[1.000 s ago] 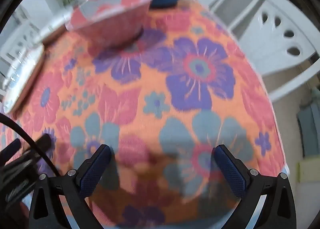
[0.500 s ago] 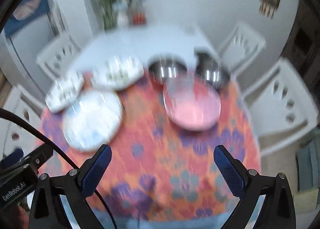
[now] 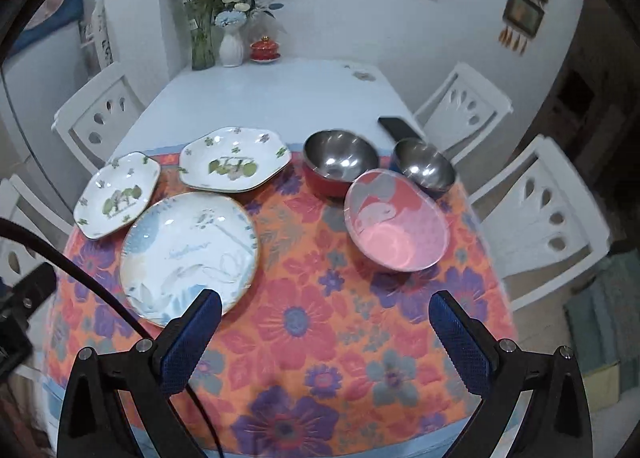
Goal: Organize plates and bowls
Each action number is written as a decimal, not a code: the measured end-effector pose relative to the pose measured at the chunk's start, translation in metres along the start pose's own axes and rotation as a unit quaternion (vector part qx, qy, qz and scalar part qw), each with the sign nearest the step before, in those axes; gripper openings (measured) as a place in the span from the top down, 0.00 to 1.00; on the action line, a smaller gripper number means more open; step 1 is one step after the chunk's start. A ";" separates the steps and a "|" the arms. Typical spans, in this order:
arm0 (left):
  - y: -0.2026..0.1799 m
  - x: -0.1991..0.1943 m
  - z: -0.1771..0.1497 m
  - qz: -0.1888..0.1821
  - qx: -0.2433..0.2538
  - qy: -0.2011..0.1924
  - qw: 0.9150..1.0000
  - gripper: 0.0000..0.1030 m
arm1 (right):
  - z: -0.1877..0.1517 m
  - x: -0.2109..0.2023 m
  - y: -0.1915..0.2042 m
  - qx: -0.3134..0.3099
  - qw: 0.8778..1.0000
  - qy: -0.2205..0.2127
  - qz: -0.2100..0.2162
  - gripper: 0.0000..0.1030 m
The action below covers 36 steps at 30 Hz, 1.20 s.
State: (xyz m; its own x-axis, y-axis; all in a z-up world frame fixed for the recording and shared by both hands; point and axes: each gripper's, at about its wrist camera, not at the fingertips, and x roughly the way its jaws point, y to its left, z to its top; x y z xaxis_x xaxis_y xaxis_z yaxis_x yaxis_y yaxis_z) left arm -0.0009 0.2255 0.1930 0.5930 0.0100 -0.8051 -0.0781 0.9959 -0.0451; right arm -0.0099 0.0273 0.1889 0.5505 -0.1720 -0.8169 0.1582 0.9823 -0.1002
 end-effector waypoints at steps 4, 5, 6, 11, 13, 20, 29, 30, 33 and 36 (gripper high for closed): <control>0.003 0.008 0.004 -0.010 0.007 -0.001 1.000 0.01 | -0.003 0.005 0.015 0.002 1.000 0.015 0.008 0.00; 0.004 0.010 0.005 -0.012 0.008 0.001 1.000 0.01 | -0.003 0.005 0.018 0.004 1.000 0.014 0.010 0.00; 0.003 0.012 0.005 -0.012 0.007 0.003 1.000 0.01 | -0.003 0.004 0.020 0.006 1.000 0.012 0.011 0.00; 0.004 0.026 0.004 -0.019 0.008 0.023 1.000 0.01 | -0.005 0.008 0.037 -0.017 1.000 0.020 0.008 0.00; 0.005 0.029 0.006 -0.025 0.007 0.028 0.999 0.01 | -0.006 0.012 0.040 -0.017 0.999 0.031 0.021 0.00; 0.005 0.030 0.009 -0.022 0.012 0.021 0.999 0.01 | -0.006 0.016 0.050 -0.022 0.999 0.036 0.020 0.00; 0.003 0.031 0.008 -0.023 0.016 0.023 0.999 0.01 | -0.006 0.019 0.052 -0.023 0.999 0.044 0.020 0.00; 0.002 0.030 0.008 -0.022 0.018 0.022 0.999 0.01 | -0.006 0.019 0.052 -0.024 0.999 0.044 0.021 0.00; 0.000 0.029 0.009 -0.020 0.022 0.021 0.999 0.01 | -0.006 0.019 0.052 -0.025 0.999 0.042 0.021 0.00; 0.000 0.030 0.009 -0.019 0.021 0.023 0.999 0.01 | -0.006 0.020 0.052 -0.025 0.999 0.043 0.021 0.00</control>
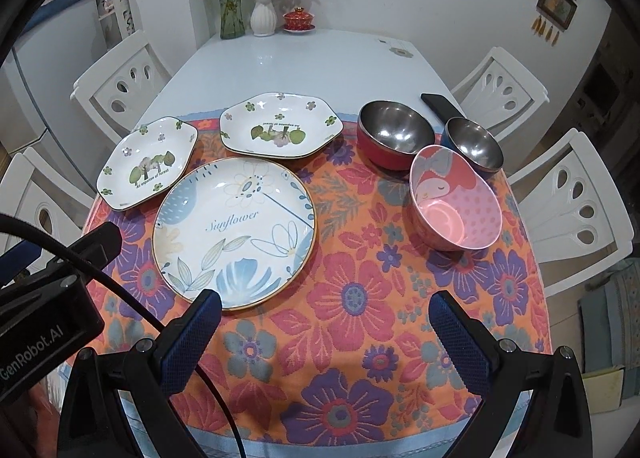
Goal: Organize plates and bowls
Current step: 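Move both grippers toward the rim of the round Sunflower plate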
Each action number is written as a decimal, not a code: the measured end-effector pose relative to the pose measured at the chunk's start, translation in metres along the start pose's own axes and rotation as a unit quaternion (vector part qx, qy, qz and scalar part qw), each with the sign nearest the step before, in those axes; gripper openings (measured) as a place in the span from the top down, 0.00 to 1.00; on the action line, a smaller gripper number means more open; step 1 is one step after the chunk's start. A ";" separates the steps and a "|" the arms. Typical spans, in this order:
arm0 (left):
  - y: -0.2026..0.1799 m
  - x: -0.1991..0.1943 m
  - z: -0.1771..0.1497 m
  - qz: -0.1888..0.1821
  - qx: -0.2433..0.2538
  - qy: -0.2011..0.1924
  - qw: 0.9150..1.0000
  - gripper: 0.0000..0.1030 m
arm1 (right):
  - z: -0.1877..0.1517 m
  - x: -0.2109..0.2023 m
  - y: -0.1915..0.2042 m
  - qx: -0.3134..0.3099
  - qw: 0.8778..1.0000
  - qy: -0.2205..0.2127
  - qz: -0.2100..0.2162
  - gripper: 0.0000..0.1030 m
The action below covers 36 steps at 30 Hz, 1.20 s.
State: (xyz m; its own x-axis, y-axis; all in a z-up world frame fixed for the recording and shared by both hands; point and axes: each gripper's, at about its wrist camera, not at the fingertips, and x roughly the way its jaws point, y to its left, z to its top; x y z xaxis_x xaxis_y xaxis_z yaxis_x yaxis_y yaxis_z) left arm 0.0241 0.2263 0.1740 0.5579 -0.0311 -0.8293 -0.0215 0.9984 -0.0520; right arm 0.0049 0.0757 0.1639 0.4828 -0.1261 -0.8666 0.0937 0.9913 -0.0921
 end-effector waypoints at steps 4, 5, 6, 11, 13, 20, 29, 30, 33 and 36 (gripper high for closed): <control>0.000 0.000 -0.001 0.001 -0.001 0.002 1.000 0.01 | 0.000 0.000 -0.001 0.005 1.000 0.002 0.002 0.00; 0.000 0.001 -0.001 0.002 -0.001 0.002 1.000 0.01 | 0.000 0.001 -0.003 0.007 1.000 0.004 0.002 0.00; 0.000 0.001 -0.001 0.002 -0.001 0.002 1.000 0.01 | 0.000 0.002 -0.003 0.009 1.000 0.005 0.003 0.00; -0.001 0.002 -0.004 0.001 0.000 0.007 1.000 0.01 | 0.000 0.004 -0.008 0.014 1.000 0.009 0.006 0.00; -0.003 0.002 -0.005 0.004 0.000 0.007 1.000 0.01 | 0.000 0.004 -0.008 0.014 1.000 0.008 0.006 0.00; -0.004 0.006 -0.006 0.003 -0.002 0.015 1.000 0.01 | 0.000 0.005 -0.008 0.014 1.000 0.008 0.007 0.00; -0.005 0.008 -0.005 0.003 -0.001 0.018 1.000 0.01 | 0.003 0.007 -0.009 0.016 1.000 0.007 0.006 0.00; -0.005 0.009 -0.005 0.003 -0.001 0.019 1.000 0.01 | 0.003 0.007 -0.008 0.016 1.000 0.008 0.008 0.00; -0.005 0.011 -0.005 0.002 -0.001 0.023 1.000 0.01 | 0.004 0.010 -0.007 0.014 1.000 0.013 0.011 0.00; -0.004 0.013 -0.004 0.003 0.000 0.024 1.000 0.01 | 0.004 0.012 -0.005 0.013 1.000 0.016 0.013 0.00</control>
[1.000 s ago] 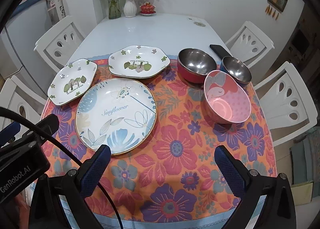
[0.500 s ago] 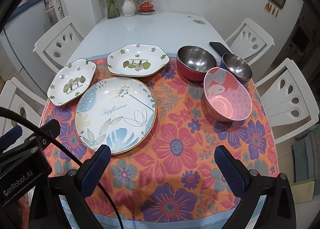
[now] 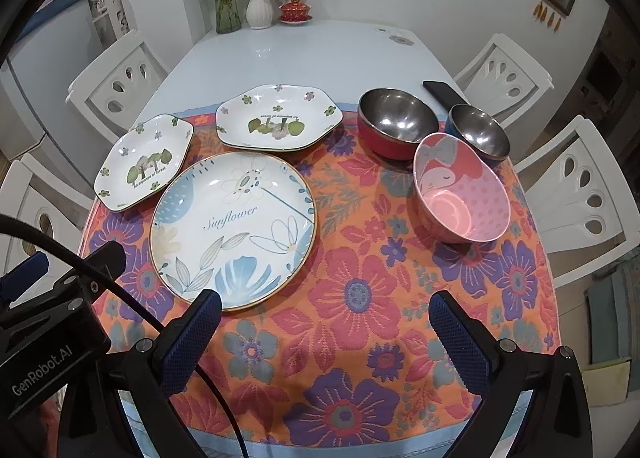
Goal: Organize plates and bowls
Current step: 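Move both grippers toward the rim of the round Sunflower plate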
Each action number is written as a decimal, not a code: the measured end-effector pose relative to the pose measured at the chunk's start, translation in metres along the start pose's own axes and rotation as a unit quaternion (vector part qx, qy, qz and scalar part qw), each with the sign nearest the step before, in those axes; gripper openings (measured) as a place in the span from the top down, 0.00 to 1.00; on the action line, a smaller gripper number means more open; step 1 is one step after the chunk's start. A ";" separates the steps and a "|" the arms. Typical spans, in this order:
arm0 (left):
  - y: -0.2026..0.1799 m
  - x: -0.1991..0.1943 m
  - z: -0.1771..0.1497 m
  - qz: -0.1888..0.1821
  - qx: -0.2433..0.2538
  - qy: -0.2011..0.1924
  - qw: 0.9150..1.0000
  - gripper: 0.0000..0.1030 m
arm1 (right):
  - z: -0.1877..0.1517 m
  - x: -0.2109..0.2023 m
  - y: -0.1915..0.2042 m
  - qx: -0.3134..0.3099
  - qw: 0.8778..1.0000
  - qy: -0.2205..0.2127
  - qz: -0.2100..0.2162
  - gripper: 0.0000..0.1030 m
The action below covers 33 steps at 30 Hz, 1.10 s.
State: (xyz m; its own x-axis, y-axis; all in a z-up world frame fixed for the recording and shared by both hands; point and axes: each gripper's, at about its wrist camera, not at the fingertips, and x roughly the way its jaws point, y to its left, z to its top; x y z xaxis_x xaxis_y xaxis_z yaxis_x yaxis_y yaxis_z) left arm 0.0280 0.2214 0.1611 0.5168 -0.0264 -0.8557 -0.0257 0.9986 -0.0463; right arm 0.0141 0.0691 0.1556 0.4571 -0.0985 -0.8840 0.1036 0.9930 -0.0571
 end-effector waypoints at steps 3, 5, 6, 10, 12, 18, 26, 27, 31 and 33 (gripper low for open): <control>0.000 0.001 0.000 0.001 0.002 0.000 1.000 0.01 | 0.001 0.003 0.000 0.001 1.000 0.003 0.002 0.00; 0.000 0.002 0.001 0.001 0.002 0.002 1.000 0.01 | 0.002 0.004 0.000 0.002 1.000 0.006 0.003 0.00; 0.001 0.003 0.001 0.000 0.002 0.004 1.000 0.01 | 0.002 0.005 -0.001 0.003 1.000 0.007 0.004 0.00; 0.002 0.008 0.001 0.002 0.002 0.009 1.000 0.01 | 0.003 0.008 -0.001 0.004 1.000 0.011 0.006 0.00; 0.002 0.011 0.000 0.003 0.003 0.011 1.000 0.01 | 0.002 0.011 -0.001 0.005 1.000 0.014 0.005 0.00; 0.014 0.026 0.002 0.013 -0.004 0.022 1.000 0.01 | 0.004 0.026 -0.007 0.014 1.000 0.028 0.004 0.00; 0.031 0.063 0.007 0.005 -0.016 0.043 0.999 0.01 | 0.020 0.058 -0.016 0.027 0.998 0.049 0.007 0.00; 0.033 0.070 0.007 0.002 -0.016 0.048 0.999 0.01 | 0.023 0.064 -0.016 0.026 0.998 0.052 0.008 0.00; 0.036 0.093 0.009 -0.008 -0.017 0.066 0.998 0.02 | 0.031 0.086 -0.012 0.015 0.998 0.065 0.019 0.00; 0.036 0.100 0.010 -0.010 -0.014 0.067 0.998 0.02 | 0.034 0.098 -0.010 0.011 0.997 0.073 0.027 0.02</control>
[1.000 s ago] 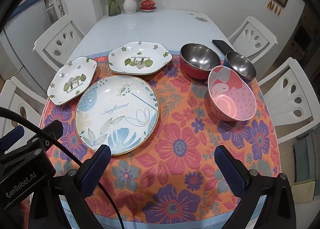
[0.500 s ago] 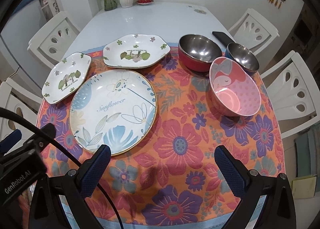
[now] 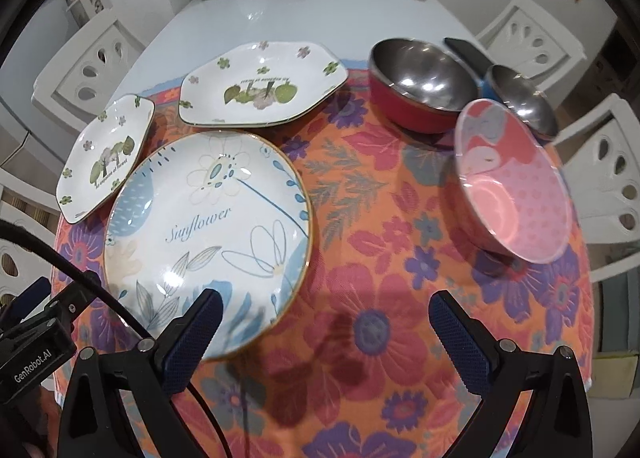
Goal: Organize plates and bowls
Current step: 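Move both grippers toward the rim of the round Sunflower plate, then close both grippers on the Sunflower plate rim side by side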
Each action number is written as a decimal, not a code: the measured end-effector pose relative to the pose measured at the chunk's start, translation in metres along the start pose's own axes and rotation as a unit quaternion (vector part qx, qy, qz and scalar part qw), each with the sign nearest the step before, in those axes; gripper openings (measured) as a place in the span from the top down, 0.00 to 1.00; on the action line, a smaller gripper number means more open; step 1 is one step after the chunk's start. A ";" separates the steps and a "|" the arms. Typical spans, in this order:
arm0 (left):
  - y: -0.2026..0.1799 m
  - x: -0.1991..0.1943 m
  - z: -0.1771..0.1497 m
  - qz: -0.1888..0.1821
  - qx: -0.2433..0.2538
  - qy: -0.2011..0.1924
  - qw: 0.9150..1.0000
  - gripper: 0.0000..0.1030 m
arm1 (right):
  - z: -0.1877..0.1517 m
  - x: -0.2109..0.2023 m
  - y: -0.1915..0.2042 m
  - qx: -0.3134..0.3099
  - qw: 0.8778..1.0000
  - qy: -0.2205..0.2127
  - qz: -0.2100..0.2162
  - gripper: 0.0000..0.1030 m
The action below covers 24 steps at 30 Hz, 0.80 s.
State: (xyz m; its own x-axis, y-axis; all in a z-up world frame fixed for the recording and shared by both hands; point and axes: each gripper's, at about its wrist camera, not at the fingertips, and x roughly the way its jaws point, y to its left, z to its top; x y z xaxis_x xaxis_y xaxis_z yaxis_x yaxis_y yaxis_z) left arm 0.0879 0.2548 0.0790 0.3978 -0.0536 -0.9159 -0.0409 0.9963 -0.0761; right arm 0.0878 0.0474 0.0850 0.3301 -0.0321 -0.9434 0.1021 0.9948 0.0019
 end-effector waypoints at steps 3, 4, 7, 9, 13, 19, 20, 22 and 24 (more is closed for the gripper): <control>-0.001 0.009 0.004 -0.007 0.004 0.001 1.000 0.02 | 0.007 0.016 0.001 -0.005 1.000 0.012 0.011 0.07; -0.002 0.013 0.005 -0.014 0.004 0.003 1.000 0.02 | 0.009 0.020 0.002 -0.006 1.000 0.014 0.015 0.11; -0.003 0.024 0.008 -0.030 0.002 0.012 0.999 0.08 | 0.017 0.034 0.003 -0.008 0.999 0.023 0.040 0.19; -0.005 0.032 0.009 -0.039 0.003 0.021 0.999 0.15 | 0.023 0.041 0.005 -0.011 0.998 0.027 0.053 0.21; -0.006 0.045 0.009 -0.052 -0.002 0.036 0.998 0.28 | 0.032 0.052 0.007 -0.015 0.998 0.029 0.058 0.31; -0.004 0.055 0.008 -0.065 -0.008 0.040 0.997 0.42 | 0.039 0.067 0.003 -0.009 0.997 0.036 0.073 0.39; -0.003 0.057 0.009 -0.067 -0.008 0.041 0.997 0.45 | 0.040 0.069 0.003 -0.008 0.997 0.036 0.075 0.40; -0.004 0.058 0.010 -0.065 -0.005 0.038 0.997 0.49 | 0.042 0.073 0.002 -0.006 0.996 0.038 0.081 0.45; -0.005 0.058 0.011 -0.066 -0.001 0.033 0.997 0.57 | 0.043 0.076 0.002 -0.002 0.995 0.042 0.089 0.48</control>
State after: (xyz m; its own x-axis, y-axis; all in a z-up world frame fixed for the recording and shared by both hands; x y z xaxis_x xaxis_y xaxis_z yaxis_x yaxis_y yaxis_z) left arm 0.1212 0.2478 0.0301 0.3391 -0.1885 -0.9217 0.0062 0.9802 -0.1981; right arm 0.1534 0.0426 0.0272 0.2626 0.1522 -0.9528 0.0459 0.9844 0.1699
